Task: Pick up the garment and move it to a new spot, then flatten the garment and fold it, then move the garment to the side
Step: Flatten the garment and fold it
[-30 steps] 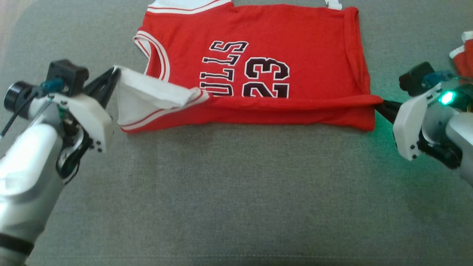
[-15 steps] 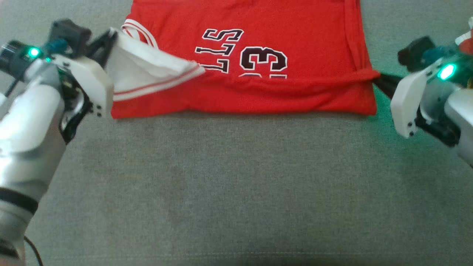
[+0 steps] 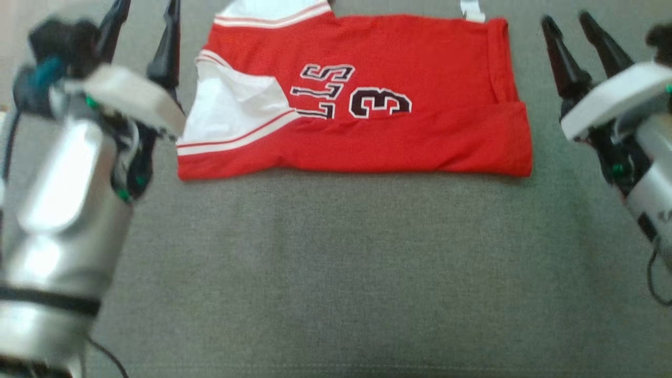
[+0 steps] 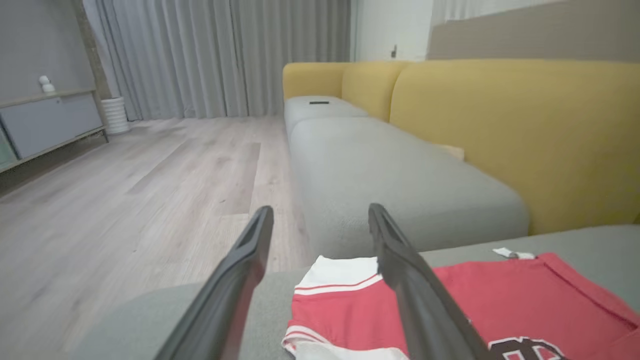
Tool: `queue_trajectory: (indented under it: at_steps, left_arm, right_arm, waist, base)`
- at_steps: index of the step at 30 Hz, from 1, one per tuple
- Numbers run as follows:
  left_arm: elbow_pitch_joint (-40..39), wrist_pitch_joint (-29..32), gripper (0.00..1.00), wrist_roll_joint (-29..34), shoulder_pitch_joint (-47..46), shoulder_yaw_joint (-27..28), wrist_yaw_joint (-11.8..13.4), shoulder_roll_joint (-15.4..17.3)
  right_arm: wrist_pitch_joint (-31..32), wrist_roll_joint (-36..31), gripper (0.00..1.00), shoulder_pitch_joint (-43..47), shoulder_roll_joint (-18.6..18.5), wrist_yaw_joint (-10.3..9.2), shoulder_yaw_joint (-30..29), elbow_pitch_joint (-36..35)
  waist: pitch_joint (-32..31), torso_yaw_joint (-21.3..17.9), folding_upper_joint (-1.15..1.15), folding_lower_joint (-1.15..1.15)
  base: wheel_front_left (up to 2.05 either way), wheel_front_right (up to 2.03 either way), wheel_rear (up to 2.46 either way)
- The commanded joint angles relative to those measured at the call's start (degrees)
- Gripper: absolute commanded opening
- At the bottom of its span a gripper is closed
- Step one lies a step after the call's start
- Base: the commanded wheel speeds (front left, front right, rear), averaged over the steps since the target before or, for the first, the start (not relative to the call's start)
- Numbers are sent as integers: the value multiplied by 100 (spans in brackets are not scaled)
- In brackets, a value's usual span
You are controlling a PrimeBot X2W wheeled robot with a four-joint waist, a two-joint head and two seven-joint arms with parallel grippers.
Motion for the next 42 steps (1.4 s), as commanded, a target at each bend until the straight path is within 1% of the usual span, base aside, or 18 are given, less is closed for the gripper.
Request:
queue_trajectory:
  at_steps: [1, 3, 5, 7, 9, 11, 13, 14, 16, 18, 22, 27, 29, 33, 34, 37, 39, 42]
  left_arm:
    - [-240, -32, 100, 48, 84, 286, 63, 172]
    - [-759, -33, 100, 212, 598, 604, 211, 66]
    - [-1208, -33, 100, 412, 1113, 855, 321, -74]
    - [-1584, -34, 100, 601, 1605, 1100, 432, -252]
    - [-1884, -34, 100, 783, 2052, 1312, 486, -438]
    - [-2077, -34, 100, 947, 2446, 1479, 483, -637]
    - [-2180, -34, 100, 1159, 2766, 1611, 475, -785]
    - [-2222, -34, 100, 1243, 2910, 1691, 475, -868]
    - [-2311, -34, 100, 1383, 3155, 1866, 452, -1034]
    - [-2343, -34, 100, 1483, 3374, 2023, 385, -1170]
    - [-2225, -34, 100, 1743, 3591, 2204, 198, -1287]
    - [-1890, -34, 100, 1996, 3469, 2432, 88, -1350]
    - [-1617, -34, 100, 2103, 3345, 2489, 96, -1351]
    - [-812, -34, 100, 2283, 2953, 2558, 162, -1265]
    - [-812, -34, 100, 2283, 2953, 2558, 162, -1265]
    - [-84, -35, 100, 2354, 2598, 2605, 234, -1158]
    - [356, -35, 100, 2425, 2355, 2640, 354, -1059]
    - [982, -31, 100, 2451, 2041, 2641, 408, -983]
  right_arm:
    - [-64, -109, 100, 142, 19, -5, -148, -94]
    - [-71, -548, 100, 358, 216, -5, -928, -246]
    - [-72, -1149, 100, 770, 492, -5, -1837, -437]
    - [-73, -1942, 100, 1311, 852, -5, -2711, -758]
    - [-74, -2763, 100, 1936, 1312, -5, -3532, -1158]
    - [-74, -3540, 100, 2561, 1808, -5, -4197, -1606]
    - [-74, -4214, 100, 3102, 2256, -5, -4690, -2083]
    - [-74, -4467, 100, 3341, 2405, -5, -4862, -2305]
    - [-75, -4854, 100, 3743, 2561, -5, -5068, -2694]
    - [-75, -5096, 100, 4074, 2616, -5, -5168, -3000]
    - [-75, -5037, 100, 4491, 2629, -5, -4991, -3320]
    - [-75, -4960, 100, 4507, 2630, -5, -4918, -3499]
    - [-75, -4945, 100, 4454, 2631, -5, -4876, -3544]
    - [-75, -4957, 100, 4352, 2631, -5, -4796, -3595]
    - [-75, -4957, 100, 4352, 2631, -5, -4796, -3595]
    - [-75, -4966, 100, 4308, 2631, -5, -4728, -3590]
    - [-75, -4975, 100, 4291, 2631, -5, -4670, -3590]
    - [-75, -4965, 100, 4293, 2631, -5, -4634, -3582]
  waist:
    - [-157, 36, 0, 0]
    - [-276, 11, 0, 0]
    - [-406, -10, 0, 0]
    - [-530, -29, 0, 0]
    - [-627, -49, 0, 0]
    - [-702, -61, 0, 0]
    - [-761, -88, 0, 0]
    - [-782, -110, 0, 0]
    - [-805, -142, 0, 0]
    - [-810, -167, 0, 0]
    - [-715, -228, 0, 0]
    - [-488, -345, 0, 0]
    - [-381, -401, 0, 0]
    - [-179, -503, 0, 0]
    - [-179, -503, 0, 0]
    - [-61, -572, 0, 0]
    - [2, -618, 0, 0]
    - [52, -662, 0, 0]
  base:
    - [0, 0, 0]
    - [0, 0, 0]
    - [0, 0, 0]
    - [0, 0, 0]
    - [0, 0, 0]
    - [0, 0, 0]
    - [0, 0, 0]
    - [0, 0, 0]
    - [0, 0, 0]
    - [0, 0, 0]
    - [0, 0, 0]
    - [0, 0, 0]
    - [0, 0, 0]
    - [0, 0, 0]
    - [0, 0, 0]
    - [0, 0, 0]
    - [0, 0, 0]
    - [0, 0, 0]
